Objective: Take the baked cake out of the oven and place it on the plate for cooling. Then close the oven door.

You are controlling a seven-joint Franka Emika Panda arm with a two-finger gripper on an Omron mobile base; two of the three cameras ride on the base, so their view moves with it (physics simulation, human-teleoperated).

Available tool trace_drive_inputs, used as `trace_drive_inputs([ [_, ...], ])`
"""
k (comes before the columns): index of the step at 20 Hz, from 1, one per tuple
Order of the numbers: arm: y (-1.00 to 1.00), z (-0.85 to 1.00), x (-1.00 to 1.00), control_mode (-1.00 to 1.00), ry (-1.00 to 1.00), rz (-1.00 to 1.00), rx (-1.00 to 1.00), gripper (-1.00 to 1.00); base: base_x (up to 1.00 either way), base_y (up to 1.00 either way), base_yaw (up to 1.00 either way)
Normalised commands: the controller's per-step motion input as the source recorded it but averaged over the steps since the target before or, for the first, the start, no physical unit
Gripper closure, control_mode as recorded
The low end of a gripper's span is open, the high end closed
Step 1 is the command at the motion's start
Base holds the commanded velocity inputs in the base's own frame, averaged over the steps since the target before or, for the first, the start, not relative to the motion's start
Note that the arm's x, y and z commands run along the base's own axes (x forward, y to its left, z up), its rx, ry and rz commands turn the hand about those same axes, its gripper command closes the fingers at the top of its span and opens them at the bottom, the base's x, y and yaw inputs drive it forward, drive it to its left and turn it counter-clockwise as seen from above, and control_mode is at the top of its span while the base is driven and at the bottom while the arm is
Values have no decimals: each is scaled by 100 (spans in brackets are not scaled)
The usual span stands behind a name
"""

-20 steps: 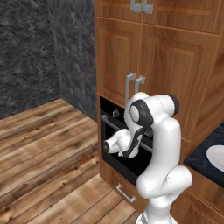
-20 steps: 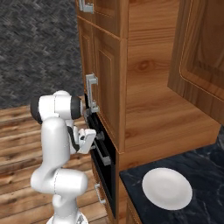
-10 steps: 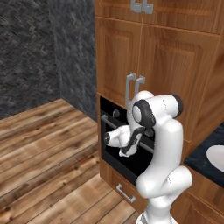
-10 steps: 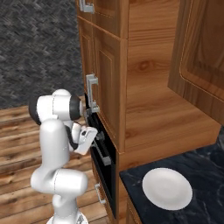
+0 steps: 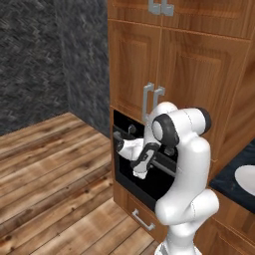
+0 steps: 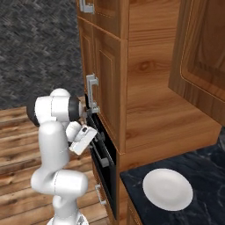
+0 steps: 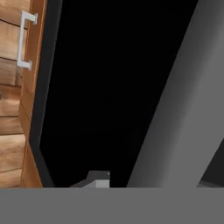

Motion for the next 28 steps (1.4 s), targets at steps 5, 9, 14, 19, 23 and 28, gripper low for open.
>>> trace_drive_inputs([
  [5, 81, -43, -30, -100, 28, 0, 2, 100, 0, 0, 0],
  [9, 82, -49, -38, -100, 25, 0, 1, 100, 0, 0, 0],
  [14, 80, -60, -41, -100, 18, 1, 0, 100, 0, 0, 0],
  [19, 80, -78, -36, -100, 2, 3, 0, 100, 0, 0, 0],
  [23, 73, -92, -32, -100, 0, 4, 0, 100, 0, 0, 0],
  [28, 67, -91, -22, -100, 0, 1, -1, 100, 0, 0, 0],
])
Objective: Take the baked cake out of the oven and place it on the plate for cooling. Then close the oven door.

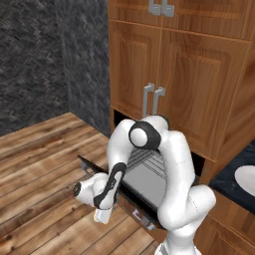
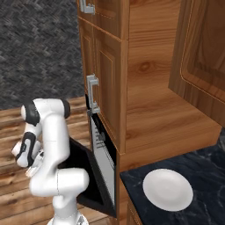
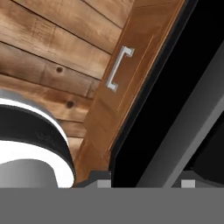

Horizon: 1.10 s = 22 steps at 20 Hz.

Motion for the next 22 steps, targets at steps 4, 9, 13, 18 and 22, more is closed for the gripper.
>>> trace_drive_inputs([
  [4, 43, -36, -25, -100, -1, 0, 0, -100, 0, 0, 0],
  [9, 3, 36, -50, -100, -6, 0, 3, -100, 0, 0, 0],
  [13, -16, 98, -65, -100, -7, 0, 14, -100, 0, 0, 0],
  [18, -25, 100, -60, -100, 0, 0, 19, -100, 0, 0, 0],
  [22, -35, 100, -26, -100, 0, 0, 18, -100, 0, 0, 0],
])
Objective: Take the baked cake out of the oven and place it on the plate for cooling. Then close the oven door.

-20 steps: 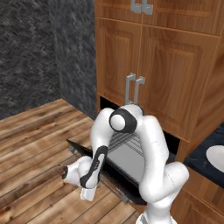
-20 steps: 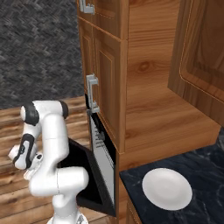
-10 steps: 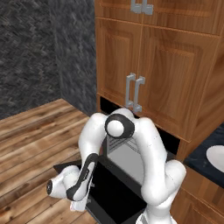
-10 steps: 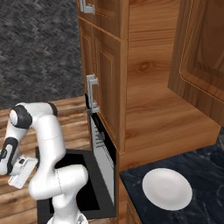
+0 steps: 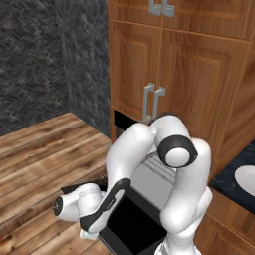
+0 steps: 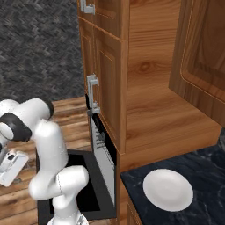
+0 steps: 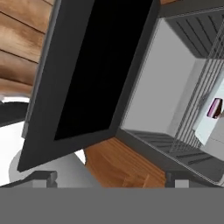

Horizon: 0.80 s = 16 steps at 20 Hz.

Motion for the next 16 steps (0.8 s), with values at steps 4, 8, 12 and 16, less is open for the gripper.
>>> trace_drive_inputs([
  [4, -45, 77, 15, -100, -5, -1, 7, -100, 0, 0, 0],
  [8, -54, 44, 45, -100, -19, -5, 0, -100, 0, 0, 0],
  [12, -52, 20, 56, -100, -18, -10, 0, -100, 0, 0, 0],
  [16, -37, 2, 54, -100, -12, -12, -1, -100, 0, 0, 0],
])
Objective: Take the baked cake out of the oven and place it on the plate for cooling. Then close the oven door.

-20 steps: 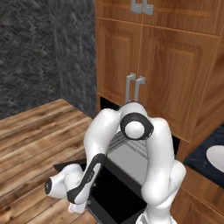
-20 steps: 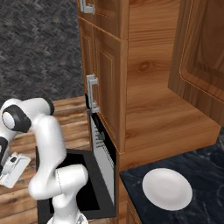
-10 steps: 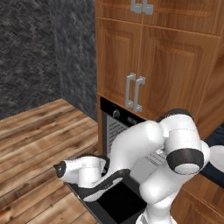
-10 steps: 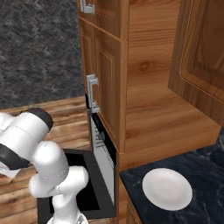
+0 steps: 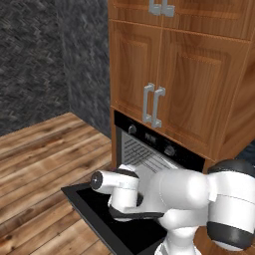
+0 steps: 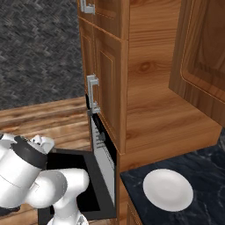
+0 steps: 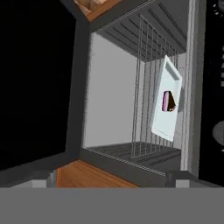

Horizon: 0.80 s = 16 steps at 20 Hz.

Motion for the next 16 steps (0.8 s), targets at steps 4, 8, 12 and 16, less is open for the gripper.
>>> trace_drive_inputs([
  [4, -24, 0, 49, -100, -11, -10, -1, -100, 0, 0, 0],
  [8, -10, -21, 45, -100, -8, -11, -2, -100, 0, 0, 0],
  [12, 0, -35, 49, -100, -7, -13, -7, -100, 0, 0, 0],
  [16, 0, -25, 61, -100, -5, -16, -10, -100, 0, 0, 0],
])
